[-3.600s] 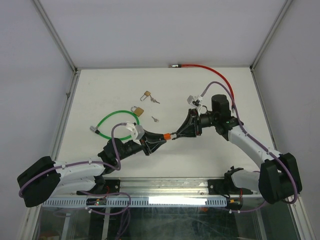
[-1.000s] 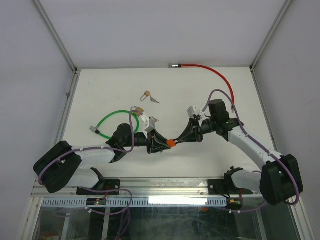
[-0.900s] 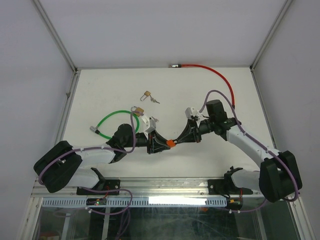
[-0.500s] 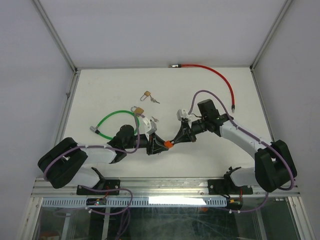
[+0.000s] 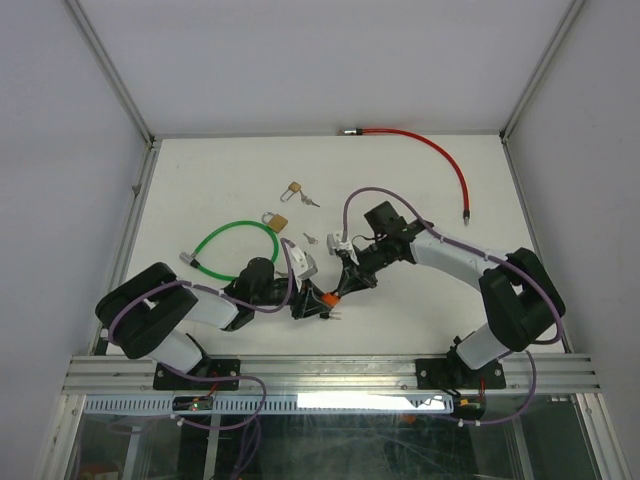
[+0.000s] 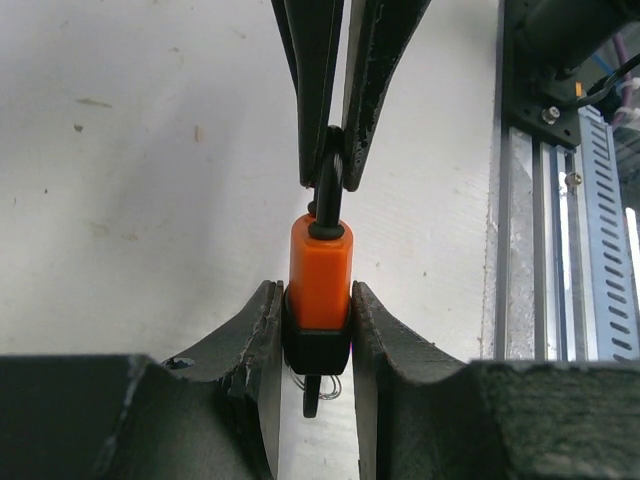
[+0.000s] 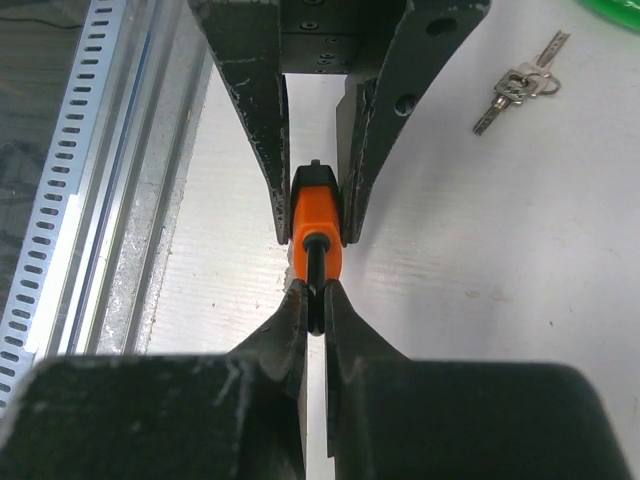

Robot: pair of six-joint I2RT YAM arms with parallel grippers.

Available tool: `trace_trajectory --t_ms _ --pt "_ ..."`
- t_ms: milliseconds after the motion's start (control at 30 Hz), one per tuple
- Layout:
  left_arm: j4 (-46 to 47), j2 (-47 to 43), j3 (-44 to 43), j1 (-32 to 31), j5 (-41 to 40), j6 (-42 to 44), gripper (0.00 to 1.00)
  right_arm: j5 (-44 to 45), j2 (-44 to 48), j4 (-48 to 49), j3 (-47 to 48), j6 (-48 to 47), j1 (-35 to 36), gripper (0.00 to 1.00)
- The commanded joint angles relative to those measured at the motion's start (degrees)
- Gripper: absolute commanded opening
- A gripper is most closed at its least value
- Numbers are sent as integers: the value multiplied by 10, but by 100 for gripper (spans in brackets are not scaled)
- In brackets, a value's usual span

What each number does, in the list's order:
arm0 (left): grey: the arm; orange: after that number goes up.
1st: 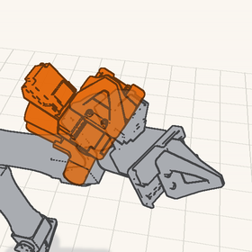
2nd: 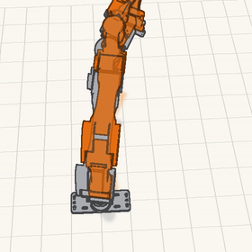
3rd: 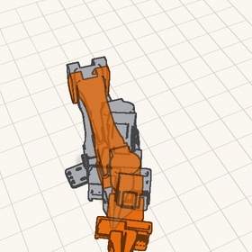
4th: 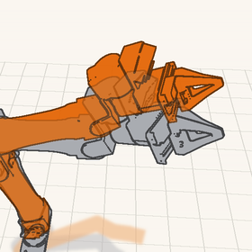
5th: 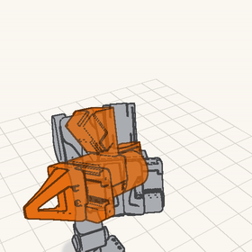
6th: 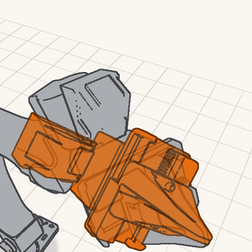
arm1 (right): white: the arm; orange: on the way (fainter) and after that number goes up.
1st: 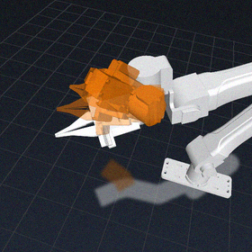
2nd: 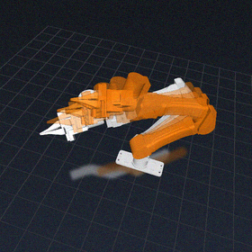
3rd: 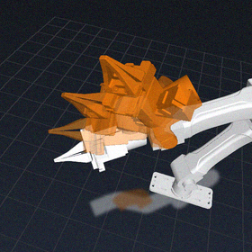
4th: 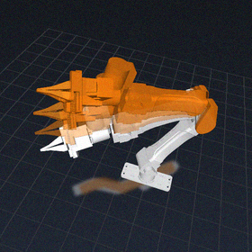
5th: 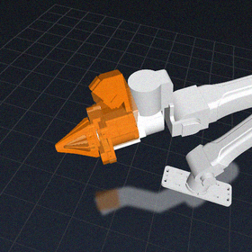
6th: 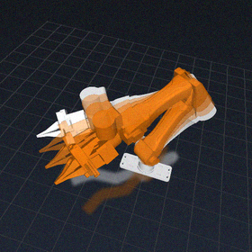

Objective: Lock with the key
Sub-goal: Lock the lock.

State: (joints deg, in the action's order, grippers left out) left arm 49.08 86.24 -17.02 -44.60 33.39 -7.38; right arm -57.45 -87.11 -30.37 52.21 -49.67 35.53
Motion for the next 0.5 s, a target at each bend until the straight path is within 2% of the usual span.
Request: trace_trajectory --t_ms 0,300,467 --pt "325 -14 -34 14 -100 39 0 -37 -37 -91 5 -18 72 0" --pt "404 51 -5 30 -83 56 0 -4 -95 -64 30 71 118 0" --pt "409 67 9 37 -79 77 0 20 -122 -64 44 82 154 0"
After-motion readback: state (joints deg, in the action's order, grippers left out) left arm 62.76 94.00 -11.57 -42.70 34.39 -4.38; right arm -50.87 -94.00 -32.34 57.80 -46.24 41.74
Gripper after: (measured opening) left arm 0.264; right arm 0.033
